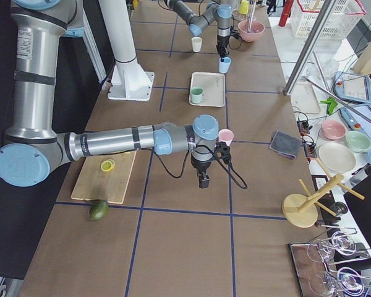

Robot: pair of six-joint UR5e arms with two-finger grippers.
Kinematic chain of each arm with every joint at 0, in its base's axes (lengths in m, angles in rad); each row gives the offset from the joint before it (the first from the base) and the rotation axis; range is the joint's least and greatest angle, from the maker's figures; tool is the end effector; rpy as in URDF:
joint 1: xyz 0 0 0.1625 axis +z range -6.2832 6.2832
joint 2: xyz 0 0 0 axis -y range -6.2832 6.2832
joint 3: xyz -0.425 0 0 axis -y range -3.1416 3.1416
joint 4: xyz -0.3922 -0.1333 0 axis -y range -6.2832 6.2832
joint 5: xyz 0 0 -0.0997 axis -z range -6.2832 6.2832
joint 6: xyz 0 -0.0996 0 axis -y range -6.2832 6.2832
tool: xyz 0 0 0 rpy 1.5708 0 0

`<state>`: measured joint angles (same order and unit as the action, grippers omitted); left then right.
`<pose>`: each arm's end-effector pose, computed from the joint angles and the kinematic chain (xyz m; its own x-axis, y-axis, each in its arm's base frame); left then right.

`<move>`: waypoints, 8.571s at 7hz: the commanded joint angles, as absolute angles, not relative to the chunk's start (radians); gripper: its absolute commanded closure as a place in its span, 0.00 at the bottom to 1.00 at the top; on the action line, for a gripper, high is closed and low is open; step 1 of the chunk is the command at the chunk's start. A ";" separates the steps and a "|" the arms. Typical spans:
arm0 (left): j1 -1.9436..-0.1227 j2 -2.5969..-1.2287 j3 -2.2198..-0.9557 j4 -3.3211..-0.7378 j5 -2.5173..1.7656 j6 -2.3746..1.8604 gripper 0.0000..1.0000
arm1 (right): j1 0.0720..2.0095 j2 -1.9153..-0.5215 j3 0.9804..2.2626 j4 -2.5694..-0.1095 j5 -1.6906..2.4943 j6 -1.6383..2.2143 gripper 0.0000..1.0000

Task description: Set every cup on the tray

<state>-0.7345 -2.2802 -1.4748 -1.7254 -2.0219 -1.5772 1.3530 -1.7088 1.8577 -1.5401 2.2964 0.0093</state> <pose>0.4827 -0.5570 0.2544 0.5314 -0.4876 -0.6927 0.3818 0.8678 -0.3180 -0.0296 -0.4449 0.5808 0.7068 -0.2684 0.6545 0.2060 0.9632 0.1726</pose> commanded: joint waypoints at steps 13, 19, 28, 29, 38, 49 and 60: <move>-0.747 -2.011 -1.957 -1.434 -2.025 -1.259 0.00 | 1.125 -1.284 1.583 -1.350 2.231 0.785 0.01; -0.746 -2.011 -1.957 -1.434 -2.026 -1.259 0.00 | 1.006 -1.279 1.578 -1.347 2.186 0.796 0.06; -0.746 -2.010 -1.956 -1.434 -2.025 -1.259 0.00 | 0.916 -1.145 1.562 -1.354 2.178 0.991 1.00; -0.746 -2.010 -1.956 -1.434 -2.025 -1.259 0.00 | 0.893 -1.106 1.563 -1.356 2.178 1.062 1.00; -0.741 -2.010 -1.941 -1.442 -2.026 -1.259 0.00 | 0.670 -0.922 1.532 -1.433 2.039 1.493 0.39; -0.853 -1.582 -1.978 -1.782 -2.089 -1.027 0.00 | 1.077 -1.341 1.740 -1.439 2.310 0.701 0.00; -0.775 -1.585 -1.822 -1.983 -2.135 -1.179 0.22 | 1.074 -1.356 1.740 -1.434 2.303 0.709 0.00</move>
